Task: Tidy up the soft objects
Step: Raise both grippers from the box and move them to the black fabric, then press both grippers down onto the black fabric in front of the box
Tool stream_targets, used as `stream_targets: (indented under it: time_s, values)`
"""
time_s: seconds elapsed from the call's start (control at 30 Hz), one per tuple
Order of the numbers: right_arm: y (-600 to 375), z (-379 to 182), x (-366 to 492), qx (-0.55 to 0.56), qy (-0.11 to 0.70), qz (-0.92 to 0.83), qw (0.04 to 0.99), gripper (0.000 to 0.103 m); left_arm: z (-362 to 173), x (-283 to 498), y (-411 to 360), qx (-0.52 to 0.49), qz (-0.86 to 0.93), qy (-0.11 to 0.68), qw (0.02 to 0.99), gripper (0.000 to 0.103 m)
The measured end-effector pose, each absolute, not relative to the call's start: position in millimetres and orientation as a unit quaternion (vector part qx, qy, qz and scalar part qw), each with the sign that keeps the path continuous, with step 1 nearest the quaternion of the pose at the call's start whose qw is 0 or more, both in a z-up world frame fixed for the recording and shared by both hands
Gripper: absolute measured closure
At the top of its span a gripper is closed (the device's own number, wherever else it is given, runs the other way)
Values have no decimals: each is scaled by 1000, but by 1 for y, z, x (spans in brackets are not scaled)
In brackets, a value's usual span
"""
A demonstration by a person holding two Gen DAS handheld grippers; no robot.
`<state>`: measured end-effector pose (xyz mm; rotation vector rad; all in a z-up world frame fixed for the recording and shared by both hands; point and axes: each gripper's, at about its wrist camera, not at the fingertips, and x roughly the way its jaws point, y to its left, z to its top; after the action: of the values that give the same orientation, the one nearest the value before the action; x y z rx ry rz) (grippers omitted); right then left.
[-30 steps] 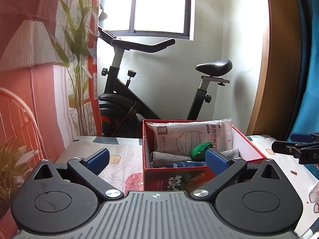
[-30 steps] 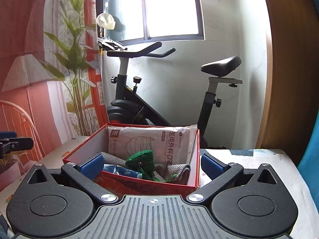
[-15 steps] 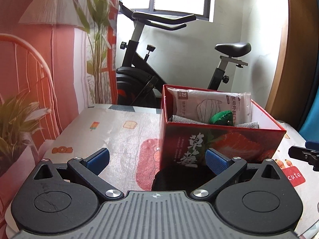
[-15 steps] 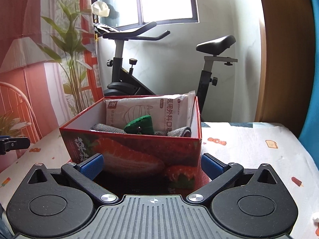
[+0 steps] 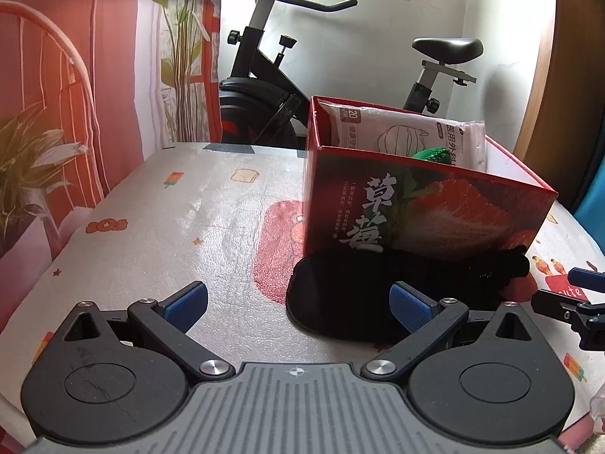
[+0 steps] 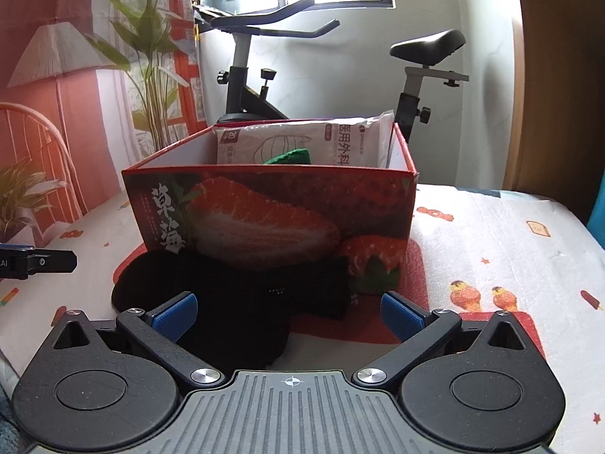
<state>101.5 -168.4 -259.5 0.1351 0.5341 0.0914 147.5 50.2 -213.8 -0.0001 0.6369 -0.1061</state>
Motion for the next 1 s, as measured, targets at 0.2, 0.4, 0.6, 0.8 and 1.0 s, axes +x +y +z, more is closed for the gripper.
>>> stream_targets:
  time_s: [0.2,0.4,0.6,0.8,1.0]
  values:
    - [-163,-276,109,76,289,60,952,6,-225,156,51,-10,-57,335,940,0]
    - [-154,-294,122,75,323,70,941,9,-235,164,54,-25,-53,354,934,0]
    - [-146,-303,137,73,336,82,935,16,-242,172,54,-33,-39,371,927,0]
    - [-138,-308,150,63,342,99,932,26,-240,183,41,39,3,373,927,0]
    - [-139,-312,148,50,331,104,937,34,-238,188,30,68,-47,343,936,0]
